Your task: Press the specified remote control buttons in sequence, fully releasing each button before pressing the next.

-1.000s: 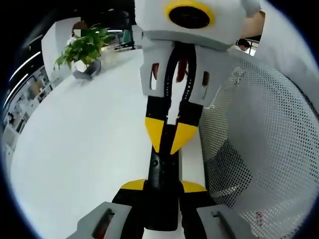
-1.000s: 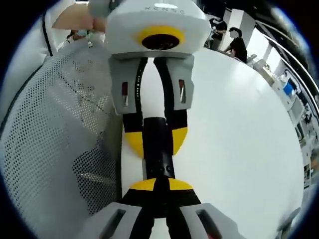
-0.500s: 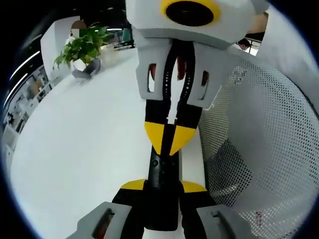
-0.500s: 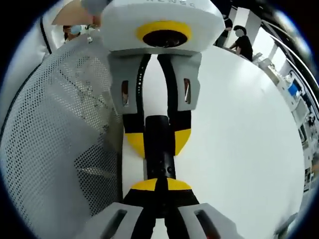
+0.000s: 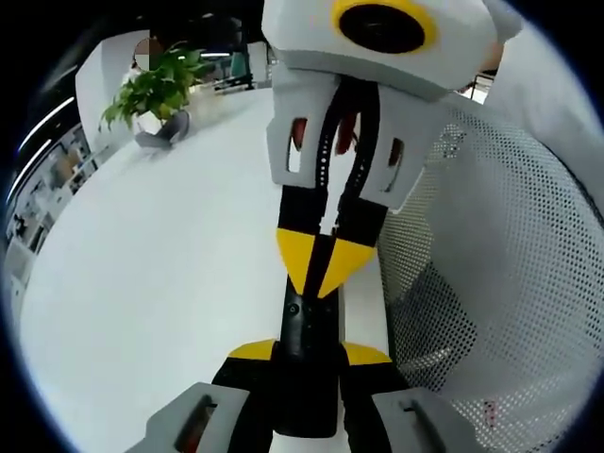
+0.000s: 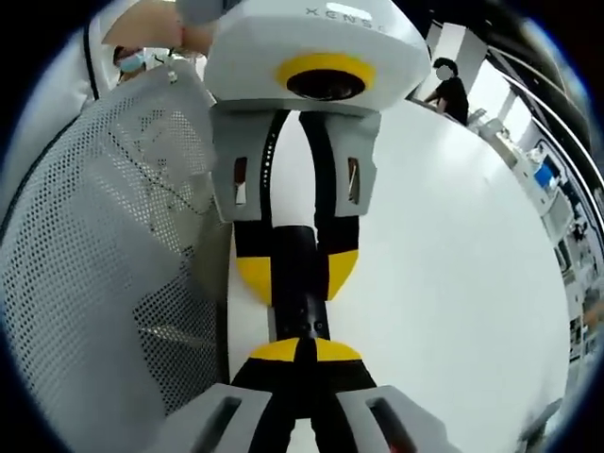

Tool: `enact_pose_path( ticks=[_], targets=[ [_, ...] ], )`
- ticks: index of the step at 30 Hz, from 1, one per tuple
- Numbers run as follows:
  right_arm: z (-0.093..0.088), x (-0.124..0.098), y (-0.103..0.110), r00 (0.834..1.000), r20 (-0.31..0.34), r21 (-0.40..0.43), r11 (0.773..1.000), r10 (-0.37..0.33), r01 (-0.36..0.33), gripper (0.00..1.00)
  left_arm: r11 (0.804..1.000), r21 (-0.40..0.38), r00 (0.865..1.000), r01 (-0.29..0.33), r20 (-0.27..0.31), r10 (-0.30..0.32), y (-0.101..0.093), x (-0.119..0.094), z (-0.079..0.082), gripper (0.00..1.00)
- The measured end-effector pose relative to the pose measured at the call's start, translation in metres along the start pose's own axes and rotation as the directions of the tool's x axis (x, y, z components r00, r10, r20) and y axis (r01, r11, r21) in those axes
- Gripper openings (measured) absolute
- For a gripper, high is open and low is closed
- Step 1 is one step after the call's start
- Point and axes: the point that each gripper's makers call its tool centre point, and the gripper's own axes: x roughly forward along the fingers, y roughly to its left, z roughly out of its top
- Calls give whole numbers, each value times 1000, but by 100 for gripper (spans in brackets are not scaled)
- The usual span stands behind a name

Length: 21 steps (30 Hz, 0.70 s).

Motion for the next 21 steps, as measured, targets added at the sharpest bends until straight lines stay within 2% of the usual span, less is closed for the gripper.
enact_pose_path(
  ticks=[2,13,16,17,18,19,21],
  targets=[
    [0,0,-2,1000,-10,-22,1000,-19,19,0,1000,-3,1000,-4,-1,4,0,0,0,24],
    [-1,-1,2,1000,-7,30,1000,11,-11,0,1000,-6,1000,-1,1,1,-1,0,0,24],
    [-2,0,2,999,-25,8,1000,19,-19,0,1000,0,1000,-2,-7,2,-1,0,0,24],
    [-2,1,0,999,-31,21,999,34,-33,0,1000,-1,1000,-2,-9,2,-1,0,0,24],
    [-3,1,2,998,-28,96,994,47,-45,0,1000,0,1000,-2,-10,2,-1,0,0,24],
    [-3,0,0,998,-21,85,995,58,-56,0,1000,0,1000,-2,-11,2,-1,0,0,24],
    [-3,0,1,998,2,149,987,68,-67,0,1000,2,1000,-1,-13,1,-1,1,0,24]
  ],
)
